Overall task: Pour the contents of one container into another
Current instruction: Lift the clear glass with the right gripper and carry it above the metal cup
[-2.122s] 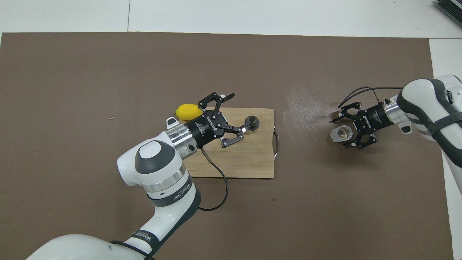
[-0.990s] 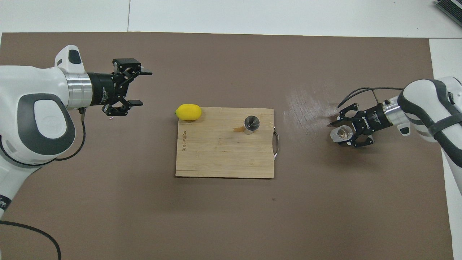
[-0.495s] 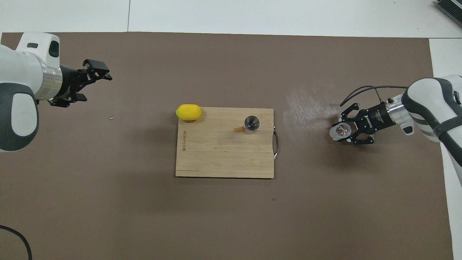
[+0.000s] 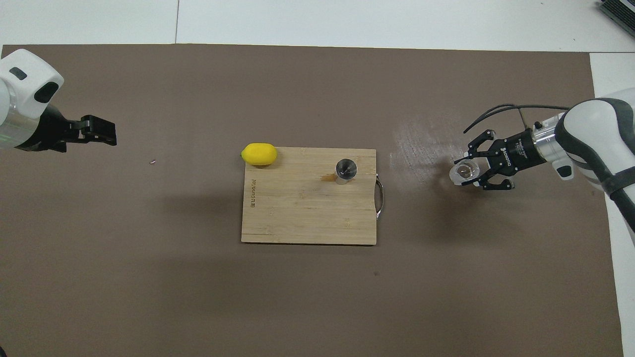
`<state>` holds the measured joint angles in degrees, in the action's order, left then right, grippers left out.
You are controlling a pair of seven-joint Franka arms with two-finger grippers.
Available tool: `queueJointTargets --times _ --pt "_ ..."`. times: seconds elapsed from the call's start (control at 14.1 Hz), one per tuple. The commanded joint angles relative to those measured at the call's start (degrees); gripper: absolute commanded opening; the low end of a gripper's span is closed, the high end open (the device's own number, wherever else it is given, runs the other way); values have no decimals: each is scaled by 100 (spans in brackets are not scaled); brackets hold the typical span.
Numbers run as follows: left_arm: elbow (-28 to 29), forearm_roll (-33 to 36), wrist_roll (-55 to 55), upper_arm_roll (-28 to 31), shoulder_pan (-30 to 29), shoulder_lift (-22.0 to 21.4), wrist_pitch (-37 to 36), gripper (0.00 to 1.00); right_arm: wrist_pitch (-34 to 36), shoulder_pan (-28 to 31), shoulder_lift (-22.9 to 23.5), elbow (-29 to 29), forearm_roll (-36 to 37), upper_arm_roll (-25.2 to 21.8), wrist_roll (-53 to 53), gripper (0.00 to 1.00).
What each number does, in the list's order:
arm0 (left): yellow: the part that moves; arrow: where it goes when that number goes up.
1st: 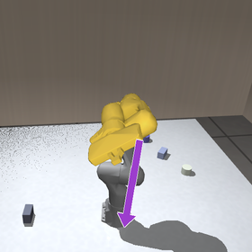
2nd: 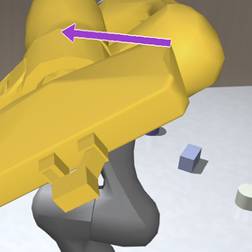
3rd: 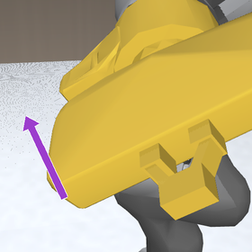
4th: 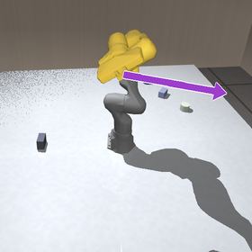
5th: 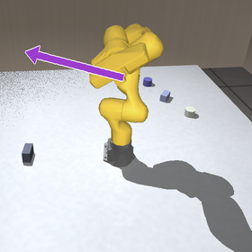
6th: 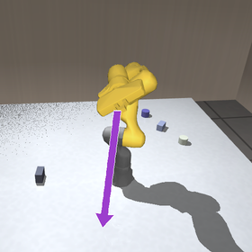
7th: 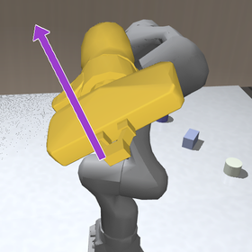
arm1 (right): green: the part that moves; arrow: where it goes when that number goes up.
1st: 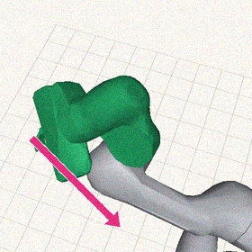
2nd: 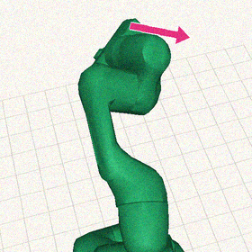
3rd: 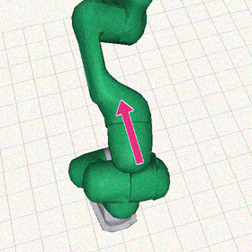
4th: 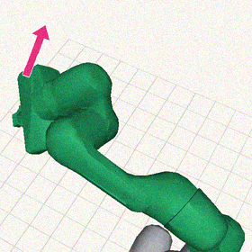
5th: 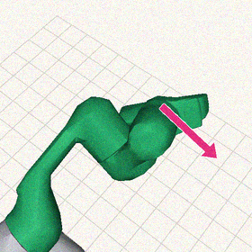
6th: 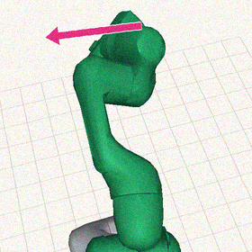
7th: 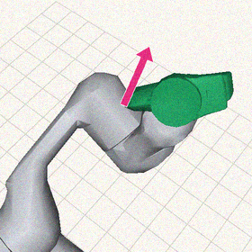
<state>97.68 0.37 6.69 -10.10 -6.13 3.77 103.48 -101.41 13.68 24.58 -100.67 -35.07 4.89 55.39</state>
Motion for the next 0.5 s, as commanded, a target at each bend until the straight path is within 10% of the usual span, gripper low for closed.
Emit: queueJointTargets --times 0.0,0.42 --pt "23 174 -221 -45 68 -394 -634 100 -150 30 -164 -216 -211 21 86 35" --pt "-424 25 -247 509 544 -729 -1531 100 -379 -549 -603 -216 -439 12 718 12"
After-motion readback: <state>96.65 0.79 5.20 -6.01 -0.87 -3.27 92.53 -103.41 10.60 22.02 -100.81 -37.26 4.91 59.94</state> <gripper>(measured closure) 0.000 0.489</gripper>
